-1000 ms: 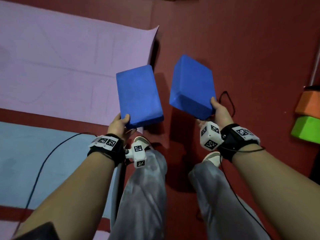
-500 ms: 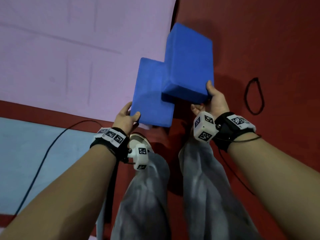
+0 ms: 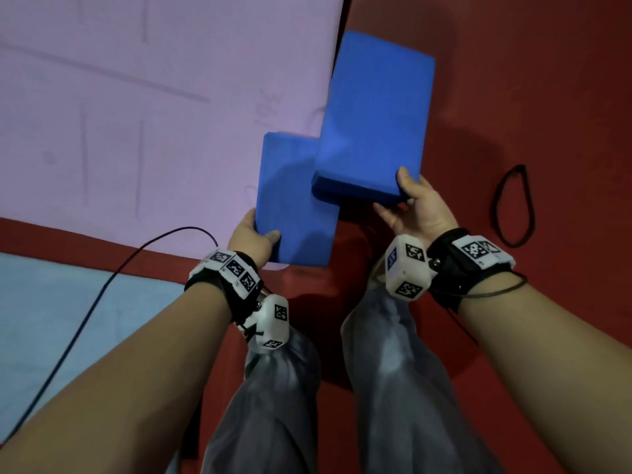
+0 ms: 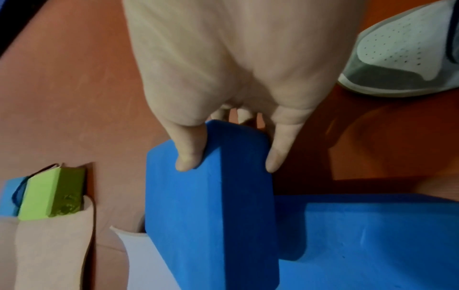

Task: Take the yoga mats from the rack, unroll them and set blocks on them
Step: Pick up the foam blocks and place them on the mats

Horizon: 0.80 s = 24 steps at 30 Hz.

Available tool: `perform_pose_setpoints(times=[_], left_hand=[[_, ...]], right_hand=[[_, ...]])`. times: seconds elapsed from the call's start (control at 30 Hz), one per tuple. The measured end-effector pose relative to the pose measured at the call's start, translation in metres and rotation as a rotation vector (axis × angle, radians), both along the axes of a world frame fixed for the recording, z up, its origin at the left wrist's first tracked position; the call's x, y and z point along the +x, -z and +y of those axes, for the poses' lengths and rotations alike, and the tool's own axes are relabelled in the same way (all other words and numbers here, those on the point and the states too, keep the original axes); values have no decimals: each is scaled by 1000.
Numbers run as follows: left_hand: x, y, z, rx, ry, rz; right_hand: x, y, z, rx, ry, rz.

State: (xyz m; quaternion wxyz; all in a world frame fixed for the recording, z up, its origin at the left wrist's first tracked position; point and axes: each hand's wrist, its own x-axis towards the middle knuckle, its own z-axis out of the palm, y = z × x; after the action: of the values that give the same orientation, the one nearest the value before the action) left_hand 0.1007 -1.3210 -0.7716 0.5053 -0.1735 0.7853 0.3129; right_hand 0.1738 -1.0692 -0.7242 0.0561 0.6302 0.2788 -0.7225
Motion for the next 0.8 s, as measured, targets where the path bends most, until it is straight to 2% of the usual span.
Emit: perform_pose_setpoints(times=[0.2,0.43,0.6,0.8], left_hand=[[-52,-9,50,-33,189,193],[-61,-15,77,-84,478,165],[-57,-7,85,-69,530,176],[-59,-1,82,-67,501,158]], right_hand=[[-34,-11,22,82,41,136],[-112,8,35,106,-29,274],[-143,39,24,171,-136,163],[-131,78,19,220,-230,-1]])
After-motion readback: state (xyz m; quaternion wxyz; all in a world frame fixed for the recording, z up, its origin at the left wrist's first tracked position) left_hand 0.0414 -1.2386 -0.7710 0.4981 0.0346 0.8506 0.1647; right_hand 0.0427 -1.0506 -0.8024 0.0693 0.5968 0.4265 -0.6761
